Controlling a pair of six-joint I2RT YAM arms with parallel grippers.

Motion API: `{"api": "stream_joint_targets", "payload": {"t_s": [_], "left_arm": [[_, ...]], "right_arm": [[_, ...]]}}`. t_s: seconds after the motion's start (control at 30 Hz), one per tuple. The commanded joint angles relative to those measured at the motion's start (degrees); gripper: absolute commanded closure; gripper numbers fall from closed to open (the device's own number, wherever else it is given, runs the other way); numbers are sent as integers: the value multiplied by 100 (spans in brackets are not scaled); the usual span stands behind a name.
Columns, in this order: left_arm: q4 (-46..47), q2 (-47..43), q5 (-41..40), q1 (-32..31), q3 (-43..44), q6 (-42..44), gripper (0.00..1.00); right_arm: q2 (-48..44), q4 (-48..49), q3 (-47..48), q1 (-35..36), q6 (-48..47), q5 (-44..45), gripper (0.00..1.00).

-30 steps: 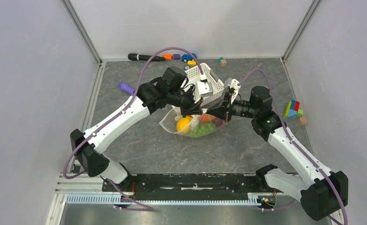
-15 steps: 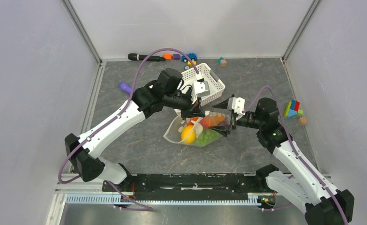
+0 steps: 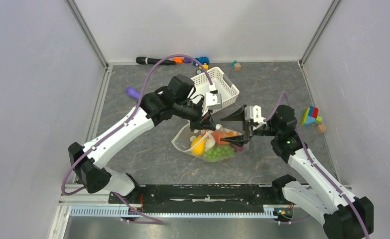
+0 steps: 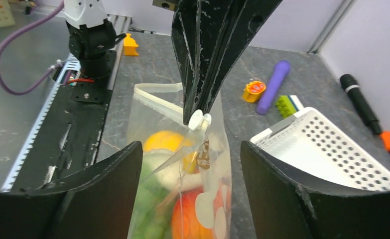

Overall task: Place the food in the zip-top bag and seal the zipper
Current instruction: Adjust the zipper food storage bag at the center of the board.

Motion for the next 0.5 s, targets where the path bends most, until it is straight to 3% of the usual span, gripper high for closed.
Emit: {"api": "stream_joint_targets", "payload": {"t_s": [0.0,0.17,0.23,0.33,0.37,0.4,0.43,0.47], "left_arm": [[84,-199,97,-10,282,200,98],[89,-248,115,-10,272,254,98],[85,-243,102,-10,276,262,98],[95,-215,30,-10,285,225,98],[146,-218,-17,-10,270,173,92],[190,-224,-56,-10,254,112,79],[214,-231,-64,-10,242,69,61],[224,-236,-45,-6,234,64,51]], "right_arm": [[261,768,-50,17,622,-442,26],[566,949,-22,67,1001,-513,44],[694,926,20,76,1009,-505,56],[764,916,69,96,1207,-482,87],[746,915,77,103,1219,-454,97],[717,915,77,112,1226,-405,100],[682,914,69,120,1228,-346,100],[635,916,62,125,1220,-327,100]]}}
